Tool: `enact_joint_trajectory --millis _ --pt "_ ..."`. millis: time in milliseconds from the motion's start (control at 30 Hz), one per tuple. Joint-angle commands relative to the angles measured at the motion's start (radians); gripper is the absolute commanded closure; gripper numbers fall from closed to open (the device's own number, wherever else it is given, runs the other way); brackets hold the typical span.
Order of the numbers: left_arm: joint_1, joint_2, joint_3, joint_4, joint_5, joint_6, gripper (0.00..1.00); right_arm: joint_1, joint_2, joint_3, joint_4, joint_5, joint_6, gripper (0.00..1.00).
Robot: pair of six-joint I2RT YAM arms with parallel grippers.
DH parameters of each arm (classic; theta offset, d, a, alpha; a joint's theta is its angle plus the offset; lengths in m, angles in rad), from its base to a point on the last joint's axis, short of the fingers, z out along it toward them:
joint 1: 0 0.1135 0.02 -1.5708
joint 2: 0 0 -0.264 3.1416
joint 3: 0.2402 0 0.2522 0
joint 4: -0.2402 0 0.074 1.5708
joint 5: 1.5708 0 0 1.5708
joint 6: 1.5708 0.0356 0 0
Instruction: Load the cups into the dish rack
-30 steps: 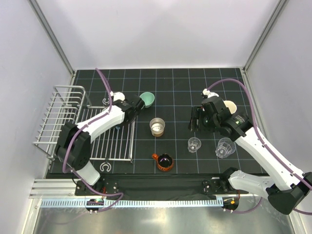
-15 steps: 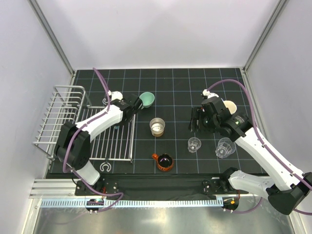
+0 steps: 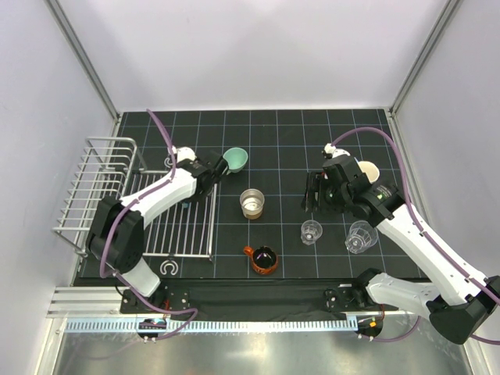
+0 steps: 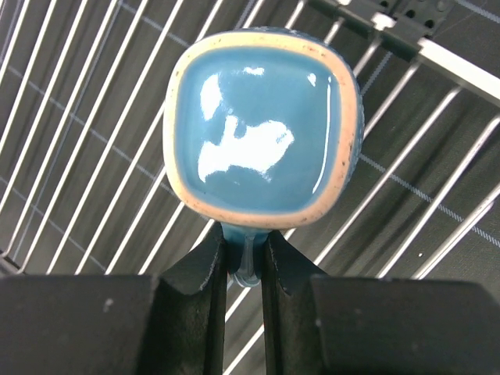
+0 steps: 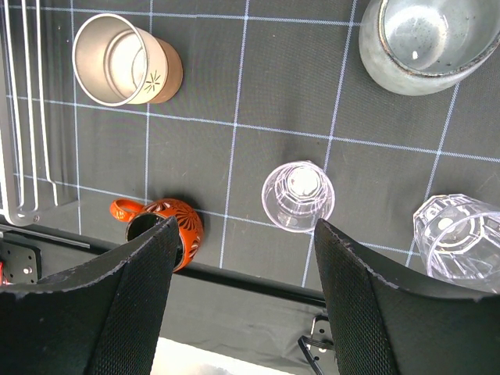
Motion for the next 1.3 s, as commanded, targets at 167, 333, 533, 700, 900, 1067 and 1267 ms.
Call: enact_joint_trajectory --millis 167,333,533,700,900,1067,1267 --pt "0.026 -0.121 0.046 -0.073 -0.117 -0.081 1.0 0.0 -0.007 -0.004 0.033 -0.021 -0.002 0.28" --pt "0.084 -0.125 0.052 -0.073 -0.107 -0.07 1.0 0.0 0.001 -0.008 0.038 -0.034 -0.002 0.28" --pt "0.184 -0.125 0.023 0.044 -0.053 0.019 1.0 0.0 0.0 -0.002 0.03 -0.037 -0.009 0.28" --pt "0.268 -0.102 0.02 0.098 0.008 0.077 1.0 -0.001 -0.005 -0.004 0.013 -0.031 -0.016 0.28" --pt "0.317 -0.073 0.005 0.157 0.06 0.125 1.0 0.0 -0.01 -0.014 0.018 -0.031 -0.01 0.28" --pt "0.324 -0.055 -0.002 0.17 0.082 0.125 0.99 0.0 -0.005 -0.016 0.023 -0.035 -0.009 0.28" --pt "0.331 -0.023 -0.003 0.162 0.086 0.122 0.88 0.0 -0.003 -0.019 0.026 -0.031 -0.01 0.28"
